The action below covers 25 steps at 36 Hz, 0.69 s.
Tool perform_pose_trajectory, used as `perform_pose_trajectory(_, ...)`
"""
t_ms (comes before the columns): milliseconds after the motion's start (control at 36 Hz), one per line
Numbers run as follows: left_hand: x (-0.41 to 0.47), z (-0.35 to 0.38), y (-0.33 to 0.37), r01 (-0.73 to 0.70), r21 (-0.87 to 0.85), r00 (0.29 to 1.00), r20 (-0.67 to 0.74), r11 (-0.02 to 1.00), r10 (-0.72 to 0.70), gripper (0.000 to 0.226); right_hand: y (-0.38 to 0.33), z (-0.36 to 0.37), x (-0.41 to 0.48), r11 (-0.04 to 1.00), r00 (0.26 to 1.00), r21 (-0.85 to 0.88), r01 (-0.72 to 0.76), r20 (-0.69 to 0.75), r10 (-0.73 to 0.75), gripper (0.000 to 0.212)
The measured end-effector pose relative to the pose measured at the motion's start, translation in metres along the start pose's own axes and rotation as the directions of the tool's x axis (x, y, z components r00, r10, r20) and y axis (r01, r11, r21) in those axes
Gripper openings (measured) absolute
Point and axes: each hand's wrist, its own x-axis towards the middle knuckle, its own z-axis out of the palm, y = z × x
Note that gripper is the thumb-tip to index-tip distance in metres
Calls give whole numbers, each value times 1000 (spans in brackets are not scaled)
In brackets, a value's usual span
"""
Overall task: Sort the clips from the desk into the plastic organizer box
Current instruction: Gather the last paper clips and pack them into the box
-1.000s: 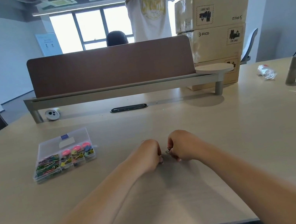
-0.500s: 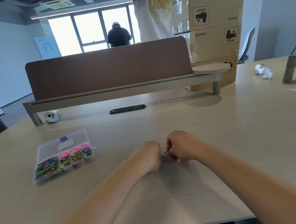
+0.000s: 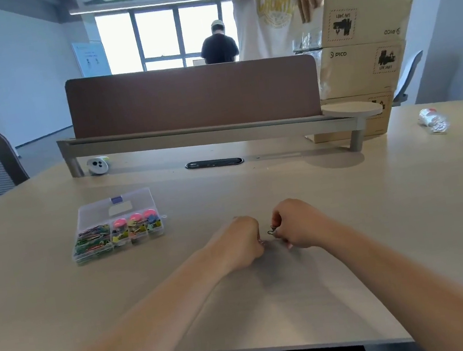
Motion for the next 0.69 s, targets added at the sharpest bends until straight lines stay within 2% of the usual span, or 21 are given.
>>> perform_pose_trajectory(222, -3, -3, 4, -65, 106, 997, -28, 992, 68, 13, -9, -1, 1, 999, 1000, -31, -7, 11, 7, 30)
perform_pose_trajectory(333, -3, -3, 3, -82, 91, 996, -21, 992, 84, 13, -10, -2, 0, 1000, 1000, -19, -19, 13, 20, 29)
perform_pose_trajectory(528, 2, -3, -4, -82, -20, 996, -29, 996, 81, 29, -5, -3, -3, 999, 999, -29, -38, -1, 38, 24)
perform_pose_trajectory(611, 2, -6, -5, -95, -72, 994, -63, 993, 90, 27, -4, -5, -2, 999, 999, -30, -37, -16, 37, 25)
perform_pose_trajectory(694, 1, -6, -3, -112, -51, 992, -62, 992, 108, 20, -3, -6, -2, 999, 999, -24, -39, -13, 39, 26)
